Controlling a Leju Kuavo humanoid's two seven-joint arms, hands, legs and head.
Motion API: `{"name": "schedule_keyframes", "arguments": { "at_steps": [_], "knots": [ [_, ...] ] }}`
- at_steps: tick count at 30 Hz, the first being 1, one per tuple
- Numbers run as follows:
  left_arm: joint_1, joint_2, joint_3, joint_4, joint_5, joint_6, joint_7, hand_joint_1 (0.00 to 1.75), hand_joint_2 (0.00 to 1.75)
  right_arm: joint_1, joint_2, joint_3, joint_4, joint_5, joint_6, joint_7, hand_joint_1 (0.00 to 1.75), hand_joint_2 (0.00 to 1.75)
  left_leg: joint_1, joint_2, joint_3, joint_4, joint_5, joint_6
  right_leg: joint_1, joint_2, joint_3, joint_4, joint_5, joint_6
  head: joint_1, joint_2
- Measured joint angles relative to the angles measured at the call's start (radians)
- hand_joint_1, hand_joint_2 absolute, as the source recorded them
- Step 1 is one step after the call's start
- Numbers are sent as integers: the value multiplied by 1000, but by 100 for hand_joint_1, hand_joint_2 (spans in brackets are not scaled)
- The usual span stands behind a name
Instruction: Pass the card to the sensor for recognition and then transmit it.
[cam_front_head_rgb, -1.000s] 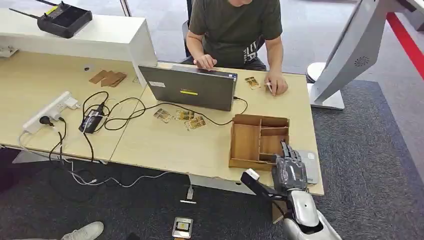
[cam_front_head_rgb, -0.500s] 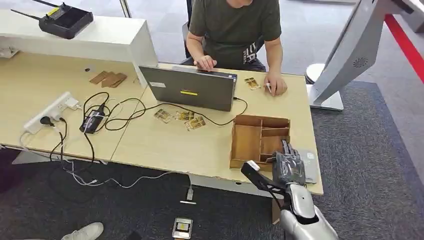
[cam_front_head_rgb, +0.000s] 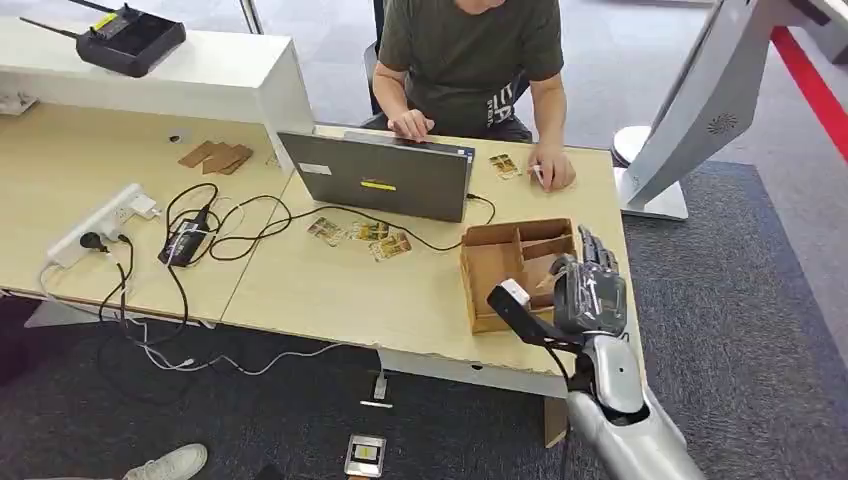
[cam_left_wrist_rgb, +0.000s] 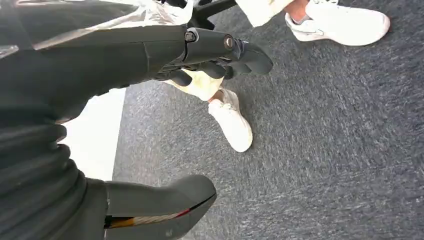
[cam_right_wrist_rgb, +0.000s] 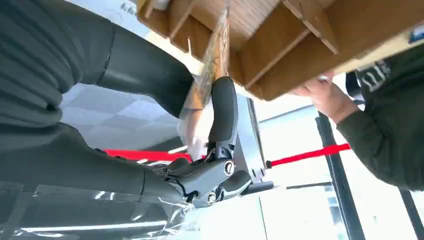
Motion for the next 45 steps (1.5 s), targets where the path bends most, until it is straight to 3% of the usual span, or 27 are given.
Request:
{"name": "schedule_keyframes", "arguments": {
  "at_steps": [4,14,22,30,45],
  "knots": [
    [-7,-1,0,0,-9,-10,11,0,175,-14,-2,5,-28,-32,28,-16,175,175,0,0,0,0,0,0,0,0,0,0,0,0,0,0],
    [-16,-3,0,0,-24,-14,17,0,175,-66,35,35,-9,-87,15,-54,175,175,0,0,-1,0,0,0,0,0,-1,1,0,0,0,0],
    [-36,-13,0,0,-67,-39,48,0,175,-178,101,58,121,-154,31,-87,175,175,0,-1,-2,0,1,0,0,0,-1,1,0,0,0,0],
    [-58,-22,-1,0,-89,-61,62,0,175,-276,140,69,246,-194,29,-83,175,175,0,-1,-2,0,1,0,0,0,-2,1,0,0,0,0],
    [-76,-31,-3,0,-98,-68,73,0,175,-288,151,81,300,-220,23,-66,175,175,0,-1,-2,0,1,0,0,0,-1,1,0,0,0,0]
  ]
}}
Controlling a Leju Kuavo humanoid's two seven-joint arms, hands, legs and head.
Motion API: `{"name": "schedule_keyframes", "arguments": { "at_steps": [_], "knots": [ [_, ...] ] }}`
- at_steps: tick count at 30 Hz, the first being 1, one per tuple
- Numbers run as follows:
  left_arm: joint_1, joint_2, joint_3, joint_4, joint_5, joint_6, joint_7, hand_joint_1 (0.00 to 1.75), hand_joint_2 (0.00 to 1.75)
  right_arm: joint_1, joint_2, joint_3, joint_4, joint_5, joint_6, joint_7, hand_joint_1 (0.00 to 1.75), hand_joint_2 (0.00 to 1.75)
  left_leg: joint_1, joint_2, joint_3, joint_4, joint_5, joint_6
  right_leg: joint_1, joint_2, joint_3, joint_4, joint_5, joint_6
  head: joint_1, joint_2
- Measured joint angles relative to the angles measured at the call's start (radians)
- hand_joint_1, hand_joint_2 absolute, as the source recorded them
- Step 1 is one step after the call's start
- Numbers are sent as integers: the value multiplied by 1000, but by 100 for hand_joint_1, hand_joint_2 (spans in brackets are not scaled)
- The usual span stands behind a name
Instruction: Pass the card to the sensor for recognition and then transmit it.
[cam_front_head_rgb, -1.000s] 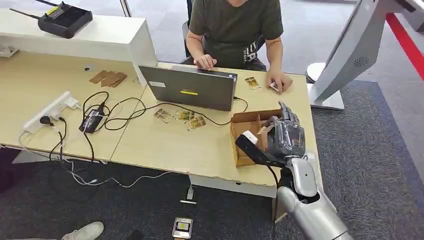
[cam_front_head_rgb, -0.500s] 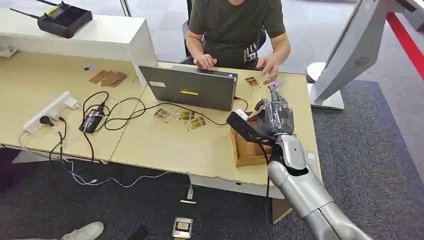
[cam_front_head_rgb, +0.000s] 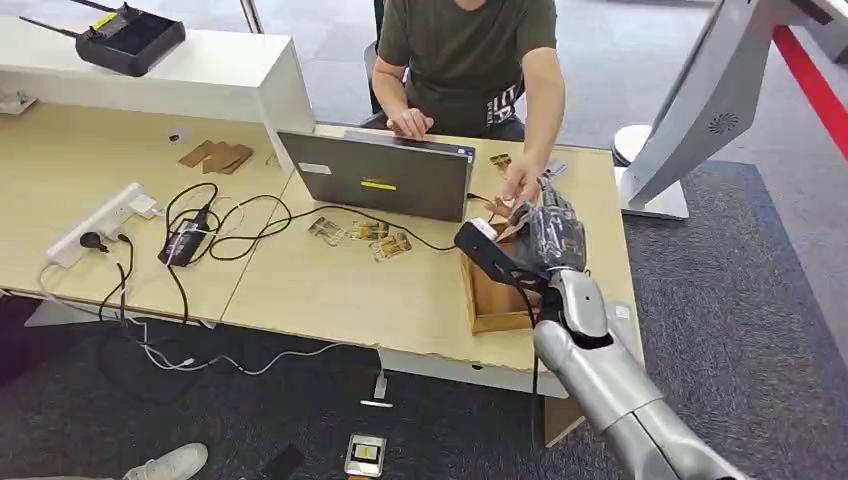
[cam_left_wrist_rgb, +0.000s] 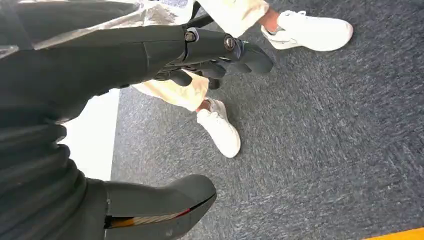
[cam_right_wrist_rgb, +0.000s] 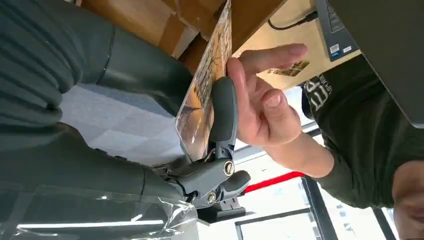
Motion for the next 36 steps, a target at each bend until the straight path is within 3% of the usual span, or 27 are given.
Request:
{"name": "schedule_keyframes", "arguments": {
  "at_steps": [11,12,13,28,36],
  "knots": [
    [-1,0,0,0,9,2,-4,0,175,-12,17,13,21,-11,-25,-7,175,175,0,0,0,0,0,0,0,0,0,0,0,0,0,0],
    [0,0,0,0,9,2,-5,0,175,-13,18,14,23,-11,-27,-8,75,175,0,0,0,0,0,0,0,0,0,0,0,0,0,0],
    [0,0,0,0,9,2,-5,0,175,-14,19,15,26,-11,-28,-8,0,175,0,0,0,0,0,0,0,0,0,0,0,0,0,0],
    [1,0,0,0,-5,3,-5,0,175,-12,10,21,22,3,-68,26,0,175,0,0,0,0,0,0,0,0,0,0,0,0,0,0],
    [22,1,4,1,11,36,-32,0,175,79,-55,-19,-157,127,-347,37,0,175,0,0,0,0,-1,0,0,0,0,-1,0,0,0,0]
  ]
}}
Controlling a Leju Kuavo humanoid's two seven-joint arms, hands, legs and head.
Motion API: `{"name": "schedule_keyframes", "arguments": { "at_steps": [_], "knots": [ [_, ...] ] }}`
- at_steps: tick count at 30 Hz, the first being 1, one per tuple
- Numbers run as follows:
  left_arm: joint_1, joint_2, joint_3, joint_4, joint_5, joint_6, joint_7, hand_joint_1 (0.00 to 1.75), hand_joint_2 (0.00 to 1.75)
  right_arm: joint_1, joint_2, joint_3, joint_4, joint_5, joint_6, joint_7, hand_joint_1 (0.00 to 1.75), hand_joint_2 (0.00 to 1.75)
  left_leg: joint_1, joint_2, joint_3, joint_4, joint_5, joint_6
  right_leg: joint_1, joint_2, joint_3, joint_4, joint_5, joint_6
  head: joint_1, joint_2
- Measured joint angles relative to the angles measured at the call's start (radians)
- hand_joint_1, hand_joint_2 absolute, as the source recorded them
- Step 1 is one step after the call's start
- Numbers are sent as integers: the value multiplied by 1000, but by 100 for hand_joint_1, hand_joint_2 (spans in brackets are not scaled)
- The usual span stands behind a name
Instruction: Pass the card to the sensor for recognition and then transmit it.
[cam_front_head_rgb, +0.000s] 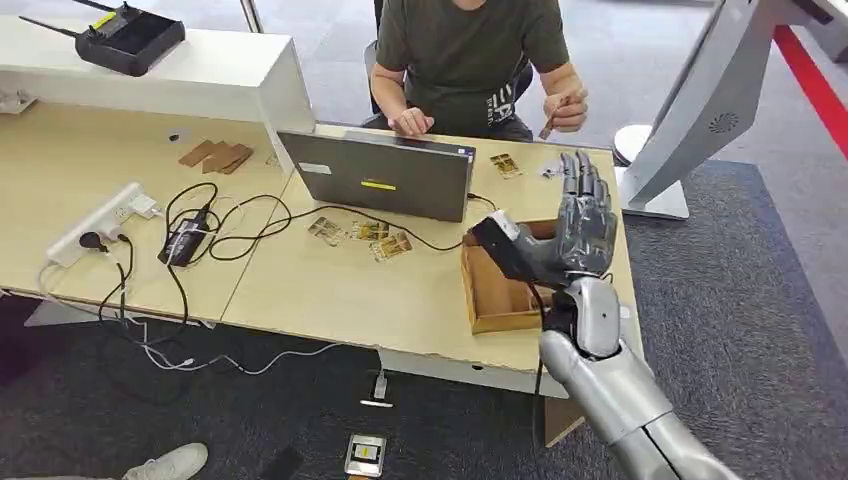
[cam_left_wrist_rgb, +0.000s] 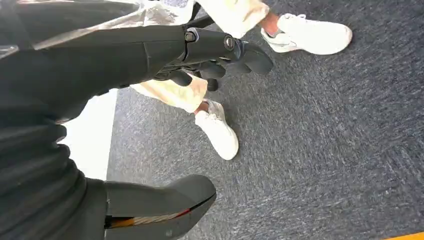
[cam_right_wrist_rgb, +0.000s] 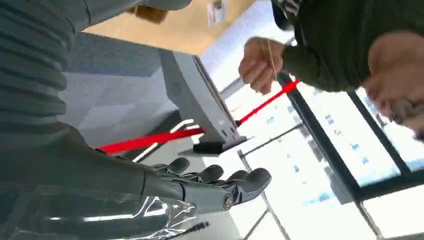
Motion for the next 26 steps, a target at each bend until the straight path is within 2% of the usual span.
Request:
{"name": "schedule_keyframes", "arguments": {
  "at_steps": [2,4,7,10,15,18,19,21,22,24,25,26],
  "knots": [
    [9,1,3,0,8,9,-7,0,175,51,-21,-29,-72,31,-49,2,0,175,0,0,0,0,0,0,0,0,0,0,0,0,0,0],
    [19,3,9,1,16,17,-13,0,175,122,-41,-74,-152,20,-54,-21,0,175,0,0,0,0,-1,0,0,0,0,0,-1,1,0,0],
    [36,10,19,2,30,26,-23,0,175,228,-65,-152,-260,-66,-54,-70,0,175,0,0,0,0,-1,0,0,0,0,-1,-1,1,0,0],
    [51,16,31,3,45,36,-40,0,175,338,-81,-240,-347,-113,-55,-154,0,175,0,0,0,0,-1,0,0,0,0,-1,-1,1,0,0],
    [71,24,55,5,71,51,-59,0,175,484,-72,-399,-448,-218,-55,-299,0,175,0,-1,1,0,-1,0,0,-1,2,-1,-1,0,0,0],
    [90,26,69,8,87,59,-69,0,175,559,-53,-522,-486,-367,-55,-396,0,175,0,-1,0,0,-1,0,0,0,1,-1,-1,0,0,0],
    [93,29,75,8,95,61,-73,0,175,577,-50,-559,-493,-452,-55,-427,0,175,0,0,0,0,-1,0,0,0,1,-1,-1,0,0,0],
    [97,31,86,10,111,65,-85,0,175,608,-51,-616,-497,-711,-55,-522,0,175,0,0,1,0,-1,0,0,0,1,-1,-1,0,0,0],
    [100,32,94,10,121,69,-95,0,175,623,-55,-653,-494,-899,-55,-581,0,0,0,0,0,0,-1,0,0,0,2,-1,-1,0,0,0],
    [112,34,106,10,143,74,-111,0,175,637,-68,-698,-471,-1219,-55,-701,0,0,-1,0,0,0,-2,1,0,1,1,-1,-1,0,0,0],
    [116,35,111,11,152,79,-116,0,175,642,-75,-723,-454,-1319,-54,-743,0,175,-1,1,0,0,-2,1,0,2,1,-1,-1,0,0,0],
    [118,36,118,13,160,82,-123,0,175,644,-81,-745,-431,-1385,-54,-778,0,175,-2,1,1,0,-2,1,0,2,1,-1,-1,0,0,0]
  ]
}}
